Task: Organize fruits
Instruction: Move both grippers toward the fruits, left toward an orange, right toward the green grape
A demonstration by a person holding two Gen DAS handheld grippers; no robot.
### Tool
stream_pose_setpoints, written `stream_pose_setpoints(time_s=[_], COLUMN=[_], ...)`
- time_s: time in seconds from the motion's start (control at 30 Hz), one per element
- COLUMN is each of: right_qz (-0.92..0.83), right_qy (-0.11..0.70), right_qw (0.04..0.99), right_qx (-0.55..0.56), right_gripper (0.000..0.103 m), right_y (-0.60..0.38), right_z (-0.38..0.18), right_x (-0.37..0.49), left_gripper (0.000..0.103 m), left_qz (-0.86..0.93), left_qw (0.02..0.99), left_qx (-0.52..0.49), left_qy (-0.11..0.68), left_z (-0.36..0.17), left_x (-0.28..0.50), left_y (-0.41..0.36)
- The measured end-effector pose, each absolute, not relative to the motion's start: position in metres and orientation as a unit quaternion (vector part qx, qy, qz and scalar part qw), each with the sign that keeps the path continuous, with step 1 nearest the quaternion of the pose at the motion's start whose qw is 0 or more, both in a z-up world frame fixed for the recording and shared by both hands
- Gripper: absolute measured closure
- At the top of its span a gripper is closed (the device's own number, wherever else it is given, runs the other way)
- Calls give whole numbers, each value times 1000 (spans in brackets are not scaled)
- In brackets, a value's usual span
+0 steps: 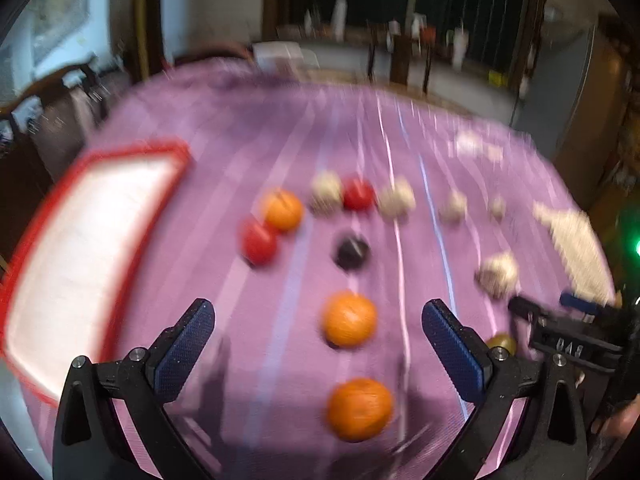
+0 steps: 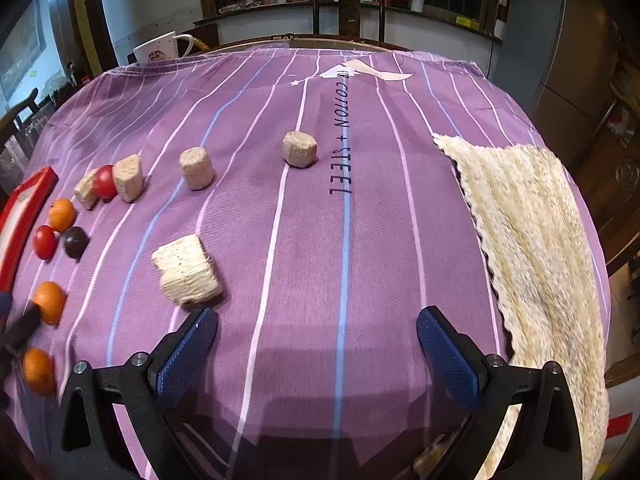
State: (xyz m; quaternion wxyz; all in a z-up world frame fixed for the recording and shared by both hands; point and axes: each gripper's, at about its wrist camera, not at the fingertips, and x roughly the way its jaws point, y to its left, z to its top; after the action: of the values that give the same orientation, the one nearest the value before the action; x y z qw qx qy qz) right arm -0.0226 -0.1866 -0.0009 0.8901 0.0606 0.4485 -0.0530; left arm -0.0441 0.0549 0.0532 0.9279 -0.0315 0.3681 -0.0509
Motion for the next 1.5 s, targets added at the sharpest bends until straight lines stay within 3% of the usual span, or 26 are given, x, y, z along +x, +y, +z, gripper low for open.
stream_pose_setpoints(time_s=[0.1, 0.23, 0.53, 0.67, 1.1, 1.13, 1.23, 1.33, 1.5], right_qz=[-46, -23, 11, 11, 44, 47, 55, 62, 65], right_qy=[404, 359, 375, 373, 375, 375, 385, 397, 404], right_qw=[912, 932, 922, 923, 922, 922, 919, 913, 910], right_qx=[55, 53, 90, 97, 89, 84, 73, 70, 64], right_gripper=[1, 1, 4, 18, 25, 31, 50, 53, 53], right_y=[-183, -174, -161, -161, -155, -152, -143, -139, -137], right_z=[18, 34, 23, 22, 23, 23, 20, 16, 15], right_x=[-45, -69, -70, -68, -81, -81, -76, -72, -67], left_gripper=[0, 0, 1, 4, 4, 7, 27, 44, 45], left_qz=[-19, -9, -29, -30, -101, -108, -134, -165, -182], left_qw=[941, 930, 928, 932, 916, 916, 916, 905, 898], left_qx=[-69, -112, -39, -23, -76, -67, -32, -27, -21], left_qy=[330, 350, 370, 359, 381, 380, 377, 391, 401], left_z=[76, 81, 52, 56, 50, 49, 47, 41, 34], left_x=[-51, -46, -53, -60, -70, -72, -79, -80, -80], left_y=[96, 133, 98, 89, 101, 96, 78, 68, 61])
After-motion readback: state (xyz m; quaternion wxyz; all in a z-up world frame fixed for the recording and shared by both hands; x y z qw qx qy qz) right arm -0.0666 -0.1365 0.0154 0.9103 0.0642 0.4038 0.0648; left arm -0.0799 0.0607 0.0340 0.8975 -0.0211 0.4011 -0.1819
